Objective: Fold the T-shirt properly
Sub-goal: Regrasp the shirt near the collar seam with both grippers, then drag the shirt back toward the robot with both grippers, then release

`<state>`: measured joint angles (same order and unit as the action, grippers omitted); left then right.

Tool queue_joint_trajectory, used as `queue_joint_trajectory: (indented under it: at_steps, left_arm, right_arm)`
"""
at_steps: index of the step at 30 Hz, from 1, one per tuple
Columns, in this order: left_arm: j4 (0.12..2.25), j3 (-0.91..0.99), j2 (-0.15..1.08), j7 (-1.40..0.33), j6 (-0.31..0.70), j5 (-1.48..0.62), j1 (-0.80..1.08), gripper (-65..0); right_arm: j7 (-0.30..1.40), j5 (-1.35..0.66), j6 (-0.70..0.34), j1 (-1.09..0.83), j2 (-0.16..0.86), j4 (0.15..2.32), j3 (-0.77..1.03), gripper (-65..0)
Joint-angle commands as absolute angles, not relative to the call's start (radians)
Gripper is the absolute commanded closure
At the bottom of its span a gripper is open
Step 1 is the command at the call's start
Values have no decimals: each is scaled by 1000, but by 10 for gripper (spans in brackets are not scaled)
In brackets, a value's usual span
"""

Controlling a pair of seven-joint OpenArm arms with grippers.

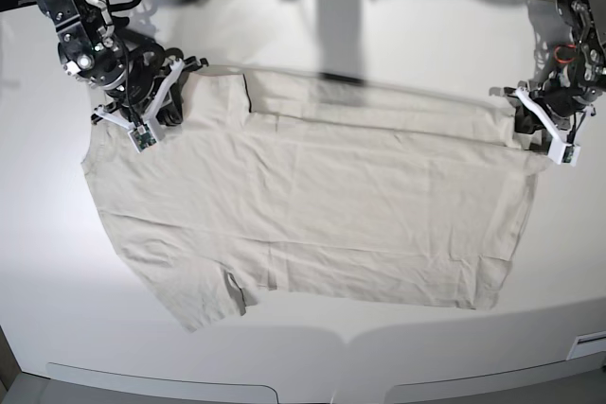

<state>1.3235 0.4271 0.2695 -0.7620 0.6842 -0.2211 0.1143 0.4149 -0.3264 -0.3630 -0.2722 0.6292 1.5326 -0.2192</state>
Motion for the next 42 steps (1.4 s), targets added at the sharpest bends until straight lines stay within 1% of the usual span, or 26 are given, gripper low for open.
queue_joint_trajectory:
  at_steps: [1, 5, 10, 15, 19, 24, 30, 33, 39, 42]
  left_arm:
    - [1286, 422, 266, -1028, 655, -41, 187, 0]
    - [1302, 422, 266, -1028, 655, -47, 248, 0]
    - [1381, 422, 266, -1019, 655, -93, 360, 0]
    - [1476, 422, 266, -1016, 655, -169, 472, 0]
    - [1516, 422, 266, -970, 655, -184, 545, 0]
    - [1519, 422, 266, -941, 655, -184, 590, 0]
    - [1519, 425, 266, -937, 655, -184, 612, 0]
    - [1519, 425, 267, -937, 654, -184, 622, 0]
    - [1564, 425, 266, -921, 635, -185, 677, 0]
    - [1618, 425, 266, -900, 601, -185, 726, 0]
  right_arm:
    - [467, -313, -366, -285, 647, 1533, -220, 0]
    - [459, -309, -366, -298, 649, 1537, -220, 0]
    - [415, -237, -366, -330, 648, 1570, -220, 0]
    - [419, -238, -366, -349, 649, 1578, -220, 0]
    - [397, -238, -366, -404, 668, 1578, -219, 0]
    - [358, -237, -366, -491, 679, 1578, -178, 0]
    - [337, -235, -368, -592, 679, 1578, -55, 0]
    - [322, -235, -410, -635, 679, 1586, -1, 0]
    - [291, -235, -414, -634, 678, 1603, 26, 0]
    - [285, -235, -430, -631, 678, 1615, 26, 0]
